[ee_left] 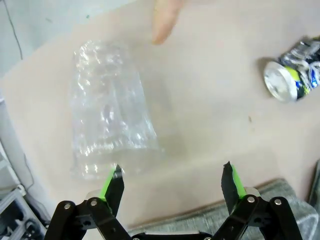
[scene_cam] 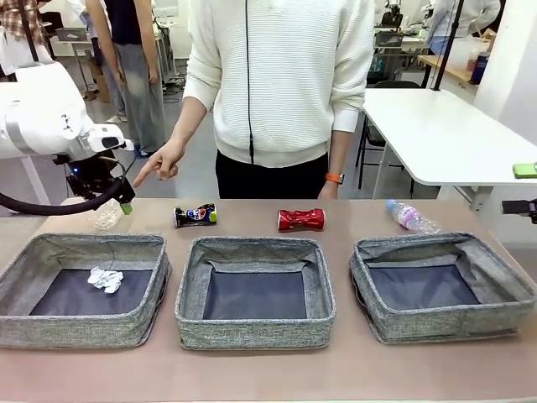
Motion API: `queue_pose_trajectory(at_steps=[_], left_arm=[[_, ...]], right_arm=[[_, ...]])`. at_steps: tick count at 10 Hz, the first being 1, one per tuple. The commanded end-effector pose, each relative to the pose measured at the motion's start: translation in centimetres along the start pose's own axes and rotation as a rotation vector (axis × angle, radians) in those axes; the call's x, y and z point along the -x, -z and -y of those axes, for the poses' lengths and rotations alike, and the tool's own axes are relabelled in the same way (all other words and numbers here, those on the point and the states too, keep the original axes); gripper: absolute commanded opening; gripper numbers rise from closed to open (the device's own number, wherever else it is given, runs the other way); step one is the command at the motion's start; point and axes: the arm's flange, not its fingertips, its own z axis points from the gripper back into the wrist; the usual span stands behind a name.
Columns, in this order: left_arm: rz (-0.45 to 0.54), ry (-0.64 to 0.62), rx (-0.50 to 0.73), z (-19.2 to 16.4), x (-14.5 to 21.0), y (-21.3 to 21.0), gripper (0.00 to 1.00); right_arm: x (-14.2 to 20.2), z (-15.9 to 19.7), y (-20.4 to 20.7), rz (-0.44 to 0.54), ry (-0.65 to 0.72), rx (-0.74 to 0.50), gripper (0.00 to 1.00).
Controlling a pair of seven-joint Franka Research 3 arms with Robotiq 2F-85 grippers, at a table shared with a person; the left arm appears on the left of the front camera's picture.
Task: Sort the waste into the appropriate baskets.
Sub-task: Pick up the waste item pointed out by the person.
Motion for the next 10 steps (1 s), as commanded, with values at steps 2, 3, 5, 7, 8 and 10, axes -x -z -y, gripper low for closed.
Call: queue_pose_trajectory(at_steps=[2, 3, 5, 7, 8, 10], left_arm=[[-0.004, -0.014, -0.022, -0.6, -1.0, -0.5, 1.00], [-0.007, 0.000, -0.026, -0.6, -0.8, -0.7, 1.00], [-0.066, 0.033, -0.019, -0.7, -0.5, -1.1, 1.00], [-0.076, 0.043, -0.019, -1.3, -0.2, -3.1, 1.00], [-0.004, 0.043, 0.045, -2.0, -0.5, -4.7, 1.00], [0.112, -0.003, 0.035, -3.3, -1.8, -6.7, 1.00]], right_arm=[[0.0, -0.3, -0.1, -0.005, 0.015, -0.003, 1.00], [0.0, -0.3, -0.1, -0.005, 0.015, -0.003, 1.00], [0.0, -0.3, -0.1, -0.005, 0.015, -0.003, 1.00], [0.0, -0.3, -0.1, -0.005, 0.015, -0.003, 1.00], [0.0, -0.3, -0.1, -0.005, 0.015, -0.003, 1.00], [0.0, -0.3, -0.1, -0.005, 0.015, -0.003, 1.00]])
